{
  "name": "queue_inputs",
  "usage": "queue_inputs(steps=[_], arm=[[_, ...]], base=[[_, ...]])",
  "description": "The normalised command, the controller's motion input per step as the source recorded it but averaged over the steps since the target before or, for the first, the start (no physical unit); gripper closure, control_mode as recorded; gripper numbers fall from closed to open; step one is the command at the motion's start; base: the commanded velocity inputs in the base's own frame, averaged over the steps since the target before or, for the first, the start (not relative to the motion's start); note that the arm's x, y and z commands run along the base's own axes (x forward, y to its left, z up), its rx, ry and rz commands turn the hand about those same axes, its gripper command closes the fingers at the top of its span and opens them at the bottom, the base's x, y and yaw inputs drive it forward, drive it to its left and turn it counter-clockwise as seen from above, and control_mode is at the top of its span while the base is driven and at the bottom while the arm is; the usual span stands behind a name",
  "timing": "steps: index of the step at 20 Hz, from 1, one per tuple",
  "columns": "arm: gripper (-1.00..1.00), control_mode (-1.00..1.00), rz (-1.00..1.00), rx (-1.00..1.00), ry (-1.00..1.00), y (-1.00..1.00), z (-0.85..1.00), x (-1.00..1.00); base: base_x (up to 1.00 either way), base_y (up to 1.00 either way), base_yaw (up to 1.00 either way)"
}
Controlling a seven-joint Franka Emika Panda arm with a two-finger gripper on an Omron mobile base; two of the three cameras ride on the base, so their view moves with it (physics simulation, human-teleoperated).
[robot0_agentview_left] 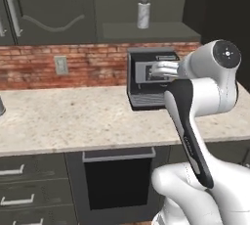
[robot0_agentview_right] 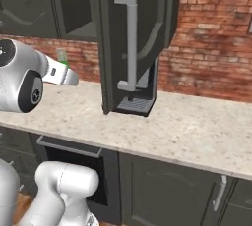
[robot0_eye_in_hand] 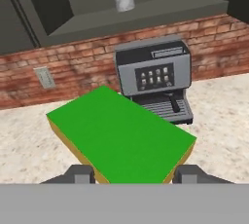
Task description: Locate and retrieve the soap dispenser and sponge from the cabinet. Place them next to the sink.
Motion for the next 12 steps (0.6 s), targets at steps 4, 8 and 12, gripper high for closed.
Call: queue_inputs(steps=[4,8,12], arm=[[1.00,1.00,0.00,0.00,0.00,0.00,0.00,0.00],[1.00,1.00,0.00,0.00,0.00,0.00,0.00,0.00],[1.00,1.00,0.00,0.00,0.00,0.00,0.00,0.00]], base=[[-0.19,0.26,0.40],[-0.14,0.38,0.47],[-0.20,0.47,0.43]])
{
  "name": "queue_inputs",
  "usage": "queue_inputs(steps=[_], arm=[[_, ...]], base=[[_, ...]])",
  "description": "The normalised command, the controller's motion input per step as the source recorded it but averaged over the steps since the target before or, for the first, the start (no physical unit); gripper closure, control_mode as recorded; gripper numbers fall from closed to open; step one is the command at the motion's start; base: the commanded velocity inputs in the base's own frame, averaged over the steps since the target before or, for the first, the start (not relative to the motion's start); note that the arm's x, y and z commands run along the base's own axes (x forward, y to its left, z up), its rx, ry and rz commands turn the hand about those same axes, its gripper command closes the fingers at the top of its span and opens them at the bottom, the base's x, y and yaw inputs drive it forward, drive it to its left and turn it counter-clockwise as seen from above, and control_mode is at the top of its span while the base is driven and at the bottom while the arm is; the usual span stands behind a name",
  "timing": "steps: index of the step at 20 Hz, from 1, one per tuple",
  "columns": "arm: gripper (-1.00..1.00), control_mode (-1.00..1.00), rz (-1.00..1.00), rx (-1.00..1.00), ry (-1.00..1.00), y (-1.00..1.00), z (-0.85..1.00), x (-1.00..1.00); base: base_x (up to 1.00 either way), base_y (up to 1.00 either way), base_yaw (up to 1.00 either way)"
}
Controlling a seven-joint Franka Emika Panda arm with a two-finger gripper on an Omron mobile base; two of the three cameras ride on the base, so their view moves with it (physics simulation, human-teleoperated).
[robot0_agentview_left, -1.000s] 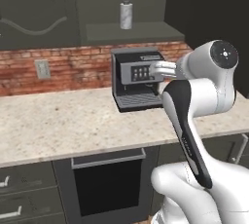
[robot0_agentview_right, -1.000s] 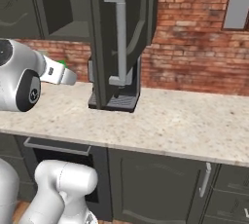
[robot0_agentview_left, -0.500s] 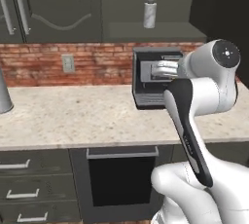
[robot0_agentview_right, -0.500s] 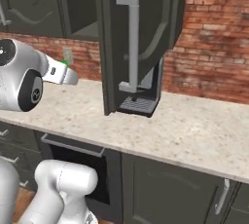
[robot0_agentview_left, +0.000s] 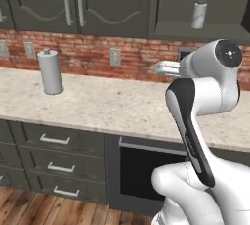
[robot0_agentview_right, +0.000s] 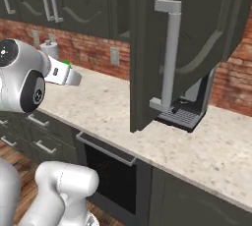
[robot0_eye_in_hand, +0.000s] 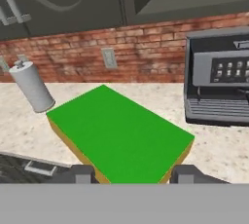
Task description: Locate and retrieve the soap dispenser and sponge from the cabinet. Place them next to the sink.
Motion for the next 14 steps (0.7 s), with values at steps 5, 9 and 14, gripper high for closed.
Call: queue_inputs(steps=[5,9,14], arm=[[1.00,1.00,0.00,0.00,0.00,0.00,0.00,0.00],[1.00,1.00,0.00,0.00,0.00,0.00,0.00,0.00],[1.00,1.00,0.00,0.00,0.00,0.00,0.00,0.00]], base=[[-0.23,0.67,0.35],[-0.21,0.70,0.34],[-0.20,0.70,0.33]])
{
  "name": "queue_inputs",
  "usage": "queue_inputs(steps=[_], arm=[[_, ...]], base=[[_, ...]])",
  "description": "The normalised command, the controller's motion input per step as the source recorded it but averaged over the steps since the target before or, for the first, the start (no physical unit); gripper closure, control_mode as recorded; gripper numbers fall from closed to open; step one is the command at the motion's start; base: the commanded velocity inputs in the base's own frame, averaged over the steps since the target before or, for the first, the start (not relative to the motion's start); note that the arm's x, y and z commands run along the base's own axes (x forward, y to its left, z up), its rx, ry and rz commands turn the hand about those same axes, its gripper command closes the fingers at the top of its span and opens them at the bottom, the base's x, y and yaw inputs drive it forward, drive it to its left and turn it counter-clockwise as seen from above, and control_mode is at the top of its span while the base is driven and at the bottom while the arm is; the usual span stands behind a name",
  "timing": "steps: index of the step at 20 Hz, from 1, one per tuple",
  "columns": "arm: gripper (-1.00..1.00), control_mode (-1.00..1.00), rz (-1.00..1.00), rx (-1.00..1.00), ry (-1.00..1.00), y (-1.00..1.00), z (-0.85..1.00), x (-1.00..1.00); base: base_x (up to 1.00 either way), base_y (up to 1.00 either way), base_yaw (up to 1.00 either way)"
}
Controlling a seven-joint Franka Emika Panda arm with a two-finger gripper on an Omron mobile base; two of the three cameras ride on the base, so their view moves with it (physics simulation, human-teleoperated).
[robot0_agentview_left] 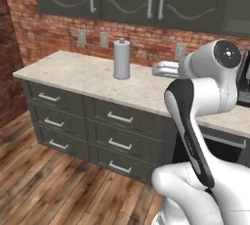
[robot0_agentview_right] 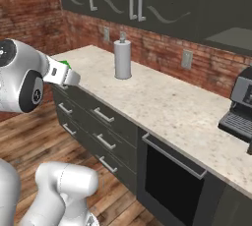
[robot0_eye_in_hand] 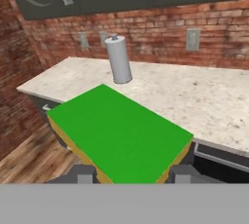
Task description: Locate and retrieve the soap dispenser and sponge from the cabinet. Place them next to the sink.
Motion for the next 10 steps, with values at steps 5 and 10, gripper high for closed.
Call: queue_inputs(steps=[5,10], arm=[[1.00,1.00,0.00,0.00,0.00,0.00,0.00,0.00],[1.00,1.00,0.00,0.00,0.00,0.00,0.00,0.00]], base=[[-0.02,0.23,0.48],[0.00,0.03,0.50]])
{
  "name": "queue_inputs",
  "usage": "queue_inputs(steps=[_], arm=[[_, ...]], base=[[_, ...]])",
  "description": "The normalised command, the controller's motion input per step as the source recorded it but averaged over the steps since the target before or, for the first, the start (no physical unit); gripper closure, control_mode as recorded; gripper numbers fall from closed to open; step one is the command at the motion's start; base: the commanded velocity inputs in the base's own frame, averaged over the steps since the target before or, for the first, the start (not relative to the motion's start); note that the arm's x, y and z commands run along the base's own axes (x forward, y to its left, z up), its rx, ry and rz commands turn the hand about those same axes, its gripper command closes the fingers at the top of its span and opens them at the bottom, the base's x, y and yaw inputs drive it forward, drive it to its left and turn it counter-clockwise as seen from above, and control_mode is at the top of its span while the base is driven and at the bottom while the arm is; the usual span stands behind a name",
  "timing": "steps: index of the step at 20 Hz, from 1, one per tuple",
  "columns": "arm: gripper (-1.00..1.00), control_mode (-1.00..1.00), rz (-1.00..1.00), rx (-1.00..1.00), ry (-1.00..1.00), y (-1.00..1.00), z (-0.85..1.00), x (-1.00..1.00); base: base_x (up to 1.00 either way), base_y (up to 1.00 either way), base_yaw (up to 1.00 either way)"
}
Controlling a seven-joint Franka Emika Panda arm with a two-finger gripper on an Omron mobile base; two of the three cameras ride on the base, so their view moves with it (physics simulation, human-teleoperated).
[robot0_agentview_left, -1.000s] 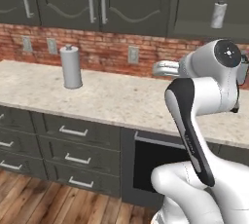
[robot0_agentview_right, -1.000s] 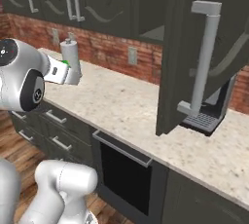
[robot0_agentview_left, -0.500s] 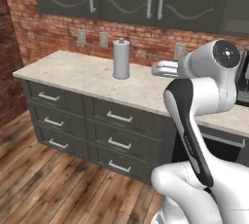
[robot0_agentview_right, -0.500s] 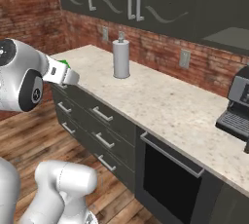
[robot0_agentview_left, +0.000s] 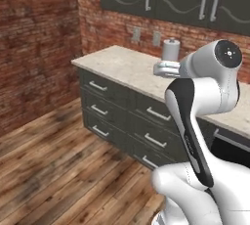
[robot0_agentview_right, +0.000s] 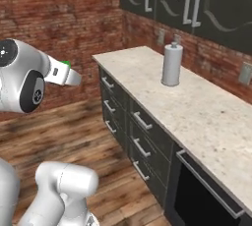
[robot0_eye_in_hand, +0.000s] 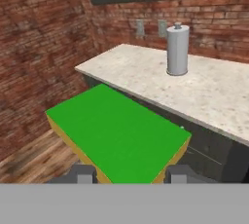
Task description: Locate and retrieve the soap dispenser and sponge from the cabinet. Place them next to the sink.
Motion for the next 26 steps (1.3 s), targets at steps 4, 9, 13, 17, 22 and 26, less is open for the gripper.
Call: queue_inputs(steps=[4,9,13,17,22,26], arm=[[1.00,1.00,0.00,0.00,0.00,0.00,0.00,0.00],[1.00,1.00,0.00,0.00,0.00,0.00,0.00,0.00],[1.00,1.00,0.00,0.00,0.00,0.00,0.00,0.00],[1.00,1.00,0.00,0.00,0.00,0.00,0.00,0.00],[1.00,1.00,0.00,0.00,0.00,0.00,0.00,0.00],[1.00,1.00,0.00,0.00,0.00,0.00,0.00,0.00]], base=[[0.00,0.03,0.50],[-0.03,0.23,0.50],[-0.08,0.32,0.50],[-0.04,0.31,0.50],[-0.02,0.28,0.50],[0.00,0.08,0.50]])
